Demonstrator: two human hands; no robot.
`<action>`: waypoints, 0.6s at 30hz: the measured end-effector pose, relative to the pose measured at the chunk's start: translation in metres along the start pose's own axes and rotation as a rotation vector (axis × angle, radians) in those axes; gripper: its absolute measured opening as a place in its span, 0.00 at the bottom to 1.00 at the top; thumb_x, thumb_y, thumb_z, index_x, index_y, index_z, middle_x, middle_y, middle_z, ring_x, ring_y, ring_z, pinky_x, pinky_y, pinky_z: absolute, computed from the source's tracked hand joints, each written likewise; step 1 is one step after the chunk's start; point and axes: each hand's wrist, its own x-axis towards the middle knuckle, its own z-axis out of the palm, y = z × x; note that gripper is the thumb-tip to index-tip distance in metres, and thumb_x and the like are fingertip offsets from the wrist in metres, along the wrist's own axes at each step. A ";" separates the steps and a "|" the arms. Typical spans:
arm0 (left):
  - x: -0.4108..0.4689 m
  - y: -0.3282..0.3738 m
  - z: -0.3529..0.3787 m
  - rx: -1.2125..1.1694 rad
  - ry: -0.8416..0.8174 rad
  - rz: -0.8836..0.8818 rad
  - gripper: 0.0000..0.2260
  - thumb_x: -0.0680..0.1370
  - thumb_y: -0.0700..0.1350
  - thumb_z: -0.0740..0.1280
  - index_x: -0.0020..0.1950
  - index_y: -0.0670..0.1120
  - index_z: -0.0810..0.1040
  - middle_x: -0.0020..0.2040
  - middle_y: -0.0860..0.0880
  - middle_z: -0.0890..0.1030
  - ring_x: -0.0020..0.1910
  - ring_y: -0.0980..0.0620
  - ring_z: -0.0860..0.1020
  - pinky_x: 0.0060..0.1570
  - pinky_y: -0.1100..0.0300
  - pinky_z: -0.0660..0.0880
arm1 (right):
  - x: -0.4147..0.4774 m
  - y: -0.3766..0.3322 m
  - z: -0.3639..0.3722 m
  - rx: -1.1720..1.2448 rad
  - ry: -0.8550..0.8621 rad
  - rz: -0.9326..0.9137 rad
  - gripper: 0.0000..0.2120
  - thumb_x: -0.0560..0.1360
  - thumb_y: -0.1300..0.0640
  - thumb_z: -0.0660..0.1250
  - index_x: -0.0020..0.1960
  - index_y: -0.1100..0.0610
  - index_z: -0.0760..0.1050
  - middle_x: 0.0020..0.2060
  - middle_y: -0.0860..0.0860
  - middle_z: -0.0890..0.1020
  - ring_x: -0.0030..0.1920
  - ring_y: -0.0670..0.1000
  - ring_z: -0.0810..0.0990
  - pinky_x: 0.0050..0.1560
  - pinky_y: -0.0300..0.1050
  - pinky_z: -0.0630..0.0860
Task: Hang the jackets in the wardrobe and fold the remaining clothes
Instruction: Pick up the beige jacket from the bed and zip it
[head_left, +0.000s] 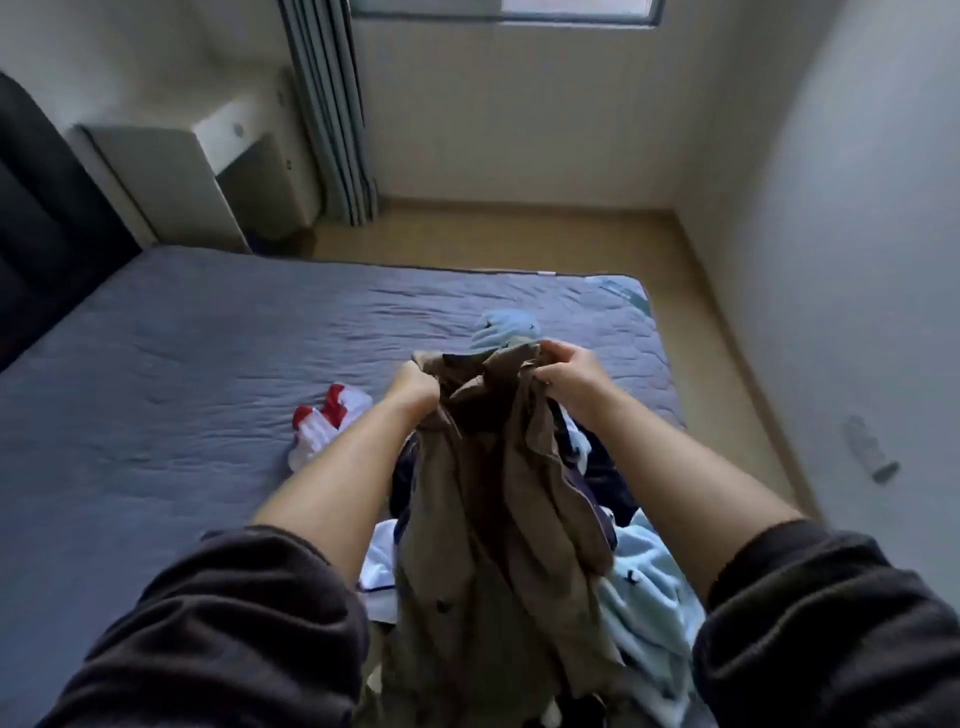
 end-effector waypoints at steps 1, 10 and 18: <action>0.010 -0.021 0.014 0.032 -0.002 -0.039 0.15 0.80 0.39 0.57 0.65 0.37 0.72 0.60 0.40 0.76 0.64 0.41 0.73 0.55 0.56 0.69 | 0.009 0.028 0.005 0.006 -0.031 0.015 0.27 0.71 0.76 0.62 0.68 0.61 0.71 0.50 0.55 0.81 0.50 0.53 0.79 0.51 0.45 0.76; 0.035 -0.225 0.132 0.108 -0.087 -0.252 0.22 0.77 0.44 0.64 0.69 0.41 0.67 0.67 0.39 0.70 0.64 0.40 0.71 0.60 0.54 0.70 | 0.028 0.269 0.004 -0.234 -0.031 0.289 0.33 0.73 0.69 0.64 0.75 0.55 0.61 0.69 0.54 0.69 0.57 0.46 0.72 0.52 0.34 0.73; -0.021 -0.328 0.194 0.198 -0.184 -0.203 0.11 0.76 0.39 0.64 0.58 0.44 0.76 0.54 0.47 0.79 0.54 0.47 0.76 0.50 0.60 0.69 | 0.006 0.372 -0.037 -0.543 0.070 0.425 0.20 0.73 0.66 0.60 0.65 0.58 0.73 0.62 0.56 0.77 0.62 0.55 0.75 0.62 0.45 0.69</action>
